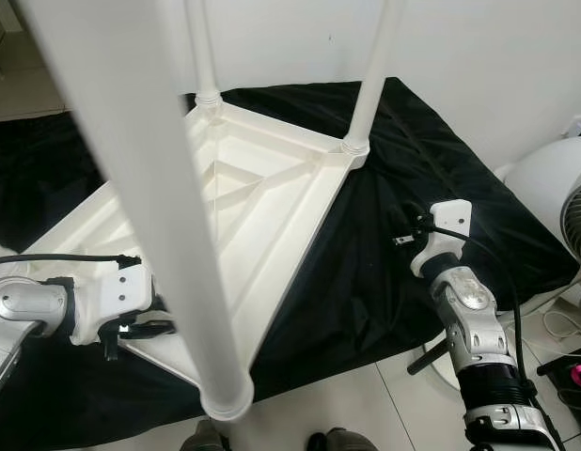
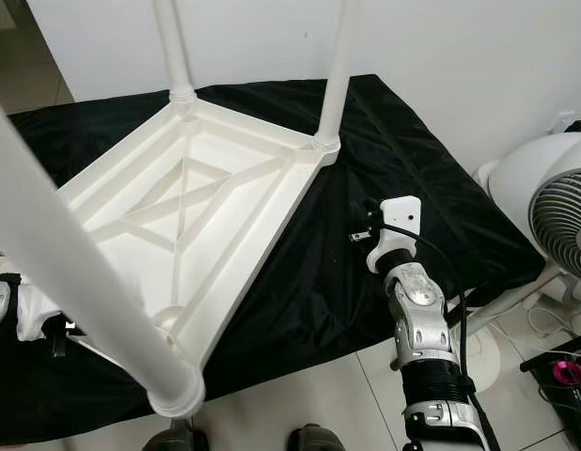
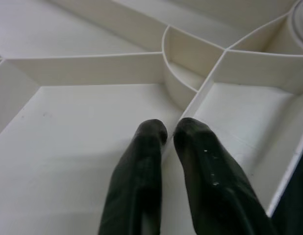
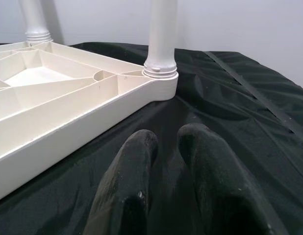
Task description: Building children table
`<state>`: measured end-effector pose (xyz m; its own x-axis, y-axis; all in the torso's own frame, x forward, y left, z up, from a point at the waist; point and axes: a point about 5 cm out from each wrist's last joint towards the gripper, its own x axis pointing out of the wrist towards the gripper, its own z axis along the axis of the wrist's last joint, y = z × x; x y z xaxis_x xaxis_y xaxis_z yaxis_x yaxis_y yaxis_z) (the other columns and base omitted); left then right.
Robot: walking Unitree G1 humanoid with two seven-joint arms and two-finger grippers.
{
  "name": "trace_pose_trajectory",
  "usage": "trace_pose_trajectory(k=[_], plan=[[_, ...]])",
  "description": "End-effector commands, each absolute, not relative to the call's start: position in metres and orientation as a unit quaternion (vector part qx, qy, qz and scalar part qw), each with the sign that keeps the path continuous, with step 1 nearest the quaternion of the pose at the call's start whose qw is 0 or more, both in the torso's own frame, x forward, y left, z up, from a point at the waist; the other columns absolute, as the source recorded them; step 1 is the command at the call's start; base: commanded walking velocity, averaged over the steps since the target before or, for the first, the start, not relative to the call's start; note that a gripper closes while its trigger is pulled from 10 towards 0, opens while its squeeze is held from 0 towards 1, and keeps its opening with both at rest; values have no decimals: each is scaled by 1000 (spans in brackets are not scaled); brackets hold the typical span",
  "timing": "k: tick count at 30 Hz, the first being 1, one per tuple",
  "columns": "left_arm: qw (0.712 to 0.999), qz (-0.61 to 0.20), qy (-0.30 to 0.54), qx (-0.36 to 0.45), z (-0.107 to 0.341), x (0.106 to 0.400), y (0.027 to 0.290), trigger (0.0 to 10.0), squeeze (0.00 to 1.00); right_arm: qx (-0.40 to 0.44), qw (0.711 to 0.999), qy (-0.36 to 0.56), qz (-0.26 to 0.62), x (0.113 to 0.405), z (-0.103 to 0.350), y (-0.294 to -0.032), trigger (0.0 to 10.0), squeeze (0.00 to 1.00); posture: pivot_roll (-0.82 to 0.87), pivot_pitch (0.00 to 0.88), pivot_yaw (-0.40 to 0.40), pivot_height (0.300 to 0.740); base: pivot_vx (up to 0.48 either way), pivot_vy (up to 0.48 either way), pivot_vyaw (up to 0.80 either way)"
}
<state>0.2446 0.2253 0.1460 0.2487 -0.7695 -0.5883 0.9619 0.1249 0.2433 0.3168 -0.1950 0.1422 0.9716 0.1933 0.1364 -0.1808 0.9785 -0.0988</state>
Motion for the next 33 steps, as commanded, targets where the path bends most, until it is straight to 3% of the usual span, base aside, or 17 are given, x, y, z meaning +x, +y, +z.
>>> trace_pose_trajectory(k=[1, 10, 11, 13, 14, 15, 26, 27, 33], plan=[[729, -600, 183, 274, 136, 240, 225, 0, 0, -47, 992, -71, 91, 315, 140, -196, 10000, 0, -17, 42, 16, 740, 0, 0, 0], [725, -614, 177, 255, 133, 233, 219, 0, 0, -48, 992, -71, 89, 314, 141, -196, 10000, 0, -16, 60, 17, 740, 0, 0, 0], [737, -610, 164, 242, 134, 236, 215, 9020, 0, -47, 993, -70, 87, 313, 140, -196, 10000, 0, -16, 60, 17, 740, 0, 0, 0], [737, -610, 164, 242, 134, 236, 215, 9020, 0, -47, 993, -70, 87, 313, 140, -196, 10000, 0, -16, 60, 17, 740, 0, 0, 0], [741, -609, 159, 234, 135, 237, 214, 10000, 518, -47, 993, -70, 87, 313, 139, -196, 10000, 0, -16, 60, 17, 740, 0, 0, 0], [746, -607, 154, 226, 137, 239, 213, 10000, 1000, -46, 993, -70, 86, 313, 139, -196, 10000, 0, -14, 66, 17, 740, 0, 0, 0], [746, -611, 161, 209, 146, 244, 224, 10000, 1000, -45, 991, -79, 94, 313, 144, -196, 10000, 0, -10, 69, 10, 740, 0, 0, 0], [745, -608, 165, 219, 145, 245, 226, 10000, 0, -49, 991, -80, 96, 312, 145, -196, 10000, 0, -9, 70, 9, 740, 0, 0, 0], [739, -602, 187, 237, 139, 250, 231, 10000, 0, -64, 988, -82, 116, 310, 148, -195, 10000, 0, -18, 73, 7, 740, 0, 0, 0]])
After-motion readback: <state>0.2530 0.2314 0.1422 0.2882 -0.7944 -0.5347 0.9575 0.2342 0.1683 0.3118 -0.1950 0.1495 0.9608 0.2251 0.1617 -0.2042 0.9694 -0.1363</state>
